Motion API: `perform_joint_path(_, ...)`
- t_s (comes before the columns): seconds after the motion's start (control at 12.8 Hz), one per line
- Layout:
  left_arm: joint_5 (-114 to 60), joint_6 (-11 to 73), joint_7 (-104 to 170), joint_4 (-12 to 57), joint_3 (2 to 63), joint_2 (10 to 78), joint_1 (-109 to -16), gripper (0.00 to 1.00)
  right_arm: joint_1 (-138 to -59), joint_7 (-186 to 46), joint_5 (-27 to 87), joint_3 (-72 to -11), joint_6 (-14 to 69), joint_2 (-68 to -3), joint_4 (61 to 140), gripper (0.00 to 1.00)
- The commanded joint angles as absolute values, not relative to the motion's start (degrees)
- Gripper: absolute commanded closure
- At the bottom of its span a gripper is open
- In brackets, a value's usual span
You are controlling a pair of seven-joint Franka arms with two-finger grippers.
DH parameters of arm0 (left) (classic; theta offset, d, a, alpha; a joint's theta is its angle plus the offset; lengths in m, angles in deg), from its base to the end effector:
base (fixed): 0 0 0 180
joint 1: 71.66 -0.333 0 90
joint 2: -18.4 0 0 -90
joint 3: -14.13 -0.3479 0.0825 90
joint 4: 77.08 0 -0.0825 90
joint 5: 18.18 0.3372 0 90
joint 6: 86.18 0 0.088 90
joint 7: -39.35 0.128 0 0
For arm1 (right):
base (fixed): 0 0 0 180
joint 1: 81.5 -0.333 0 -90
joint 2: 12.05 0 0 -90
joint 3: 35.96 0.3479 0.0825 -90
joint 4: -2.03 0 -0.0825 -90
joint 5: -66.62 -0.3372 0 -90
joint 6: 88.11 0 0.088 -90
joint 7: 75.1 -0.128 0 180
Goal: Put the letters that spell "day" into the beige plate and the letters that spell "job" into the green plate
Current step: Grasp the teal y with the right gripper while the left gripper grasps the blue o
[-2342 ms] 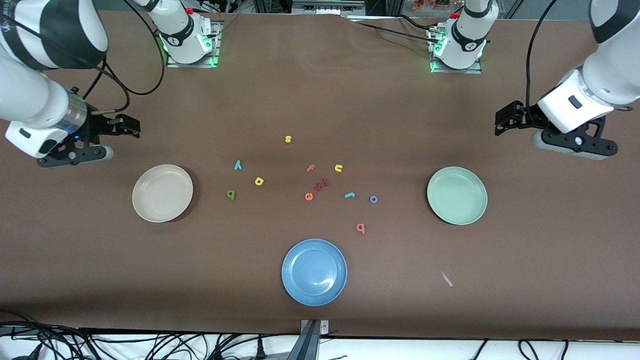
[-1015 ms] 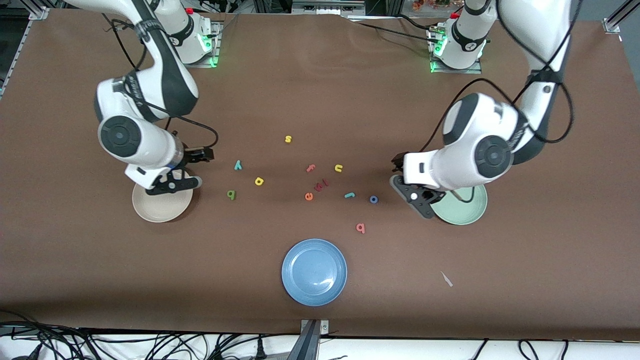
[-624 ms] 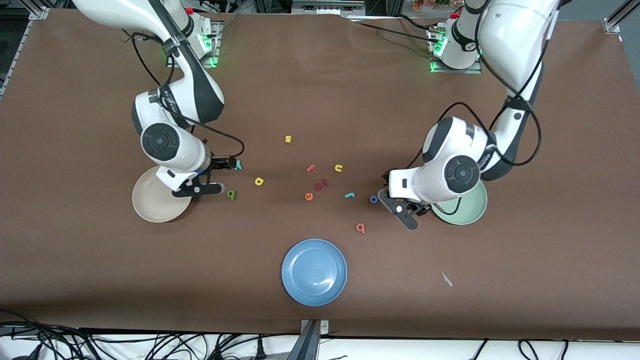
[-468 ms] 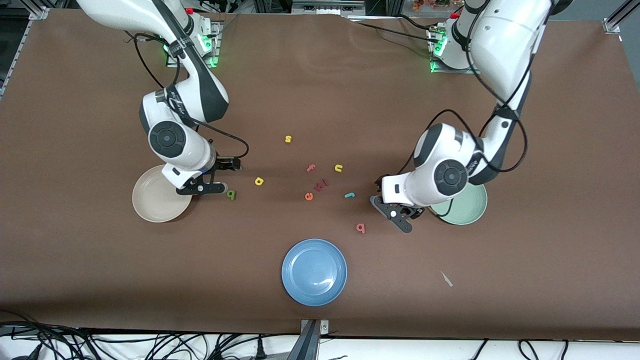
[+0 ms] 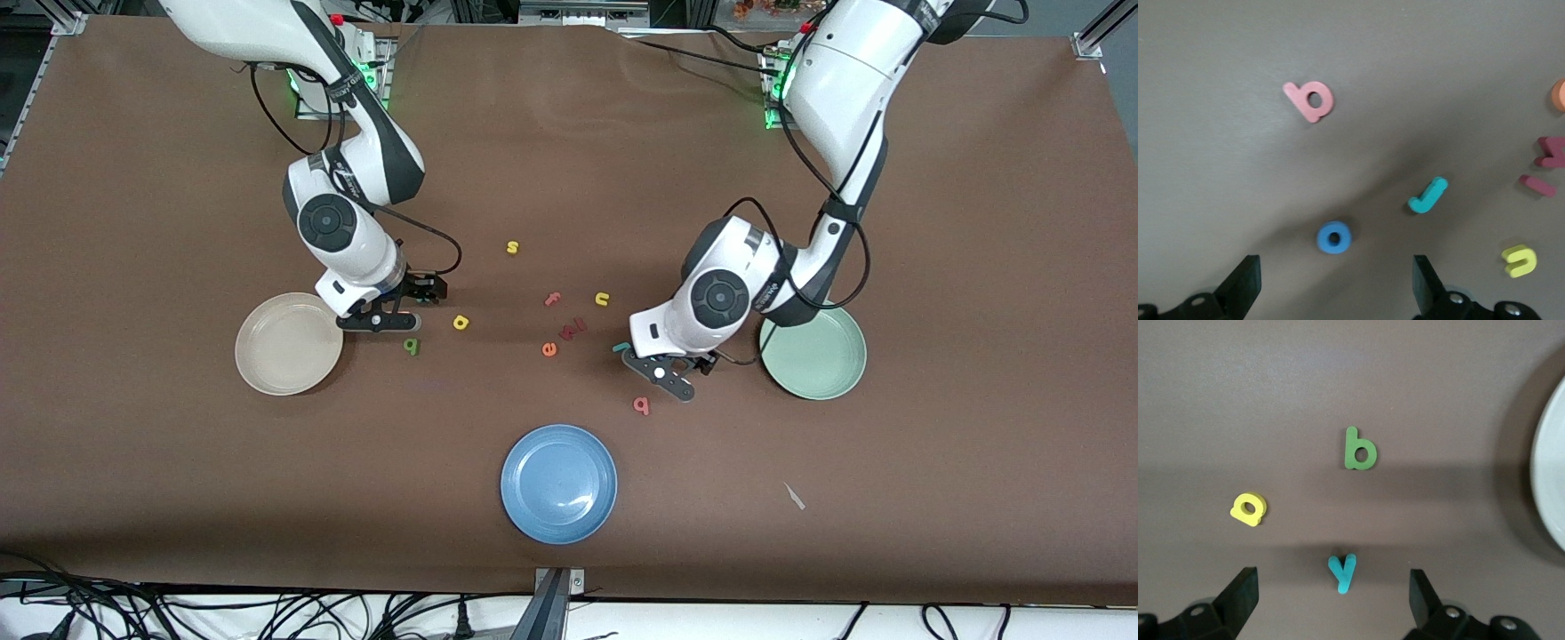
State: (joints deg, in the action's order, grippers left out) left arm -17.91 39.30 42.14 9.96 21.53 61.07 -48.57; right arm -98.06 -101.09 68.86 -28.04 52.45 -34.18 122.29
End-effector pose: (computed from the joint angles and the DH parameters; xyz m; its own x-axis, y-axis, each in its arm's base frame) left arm 0.6003 -0.3346 0.2499 0.8478 -0.5264 -0.0650 -0.5207 -0.8493 0.0869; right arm 0.5135 0.2301 0.2786 0.9993 -0.0049 -0.0368 -0.0054 -0.9999 -0.0131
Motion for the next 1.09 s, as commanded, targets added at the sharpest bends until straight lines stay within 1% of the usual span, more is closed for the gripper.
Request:
perform_joint_path(0.0,-15.98,40.38,40.32,9.14,20.89,62.52,-48.19,0.06,-98.11,-101.91,69.16,-27.96,60.84,-31.91,129.37,0.00)
perform_joint_path(0.16,-15.98,41.26,40.23,9.23,20.89,62.96,-48.19,0.18,-98.81,-102.08,69.17,-27.96,63.58,-33.14,130.00,0.00)
perform_joint_path(0.31,-15.98,41.26,40.14,9.23,20.89,63.23,-48.28,0.30,-98.90,-102.25,69.08,-28.05,64.12,-34.54,129.74,0.00)
perform_joint_path(0.62,-15.98,41.61,39.88,9.23,20.81,64.02,-48.10,0.34,-98.90,-102.17,69.17,-28.22,64.82,-36.30,129.30,0.01)
perform_joint_path(0.86,-15.72,43.54,36.63,10.10,20.63,64.37,-47.40,0.39,-98.90,-102.08,69.17,-28.22,64.74,-36.39,129.30,0.01)
perform_joint_path(1.01,-12.05,43.54,36.28,10.19,20.72,64.37,-47.49,0.40,-98.99,-101.64,69.25,-28.22,64.56,-36.83,129.30,0.04)
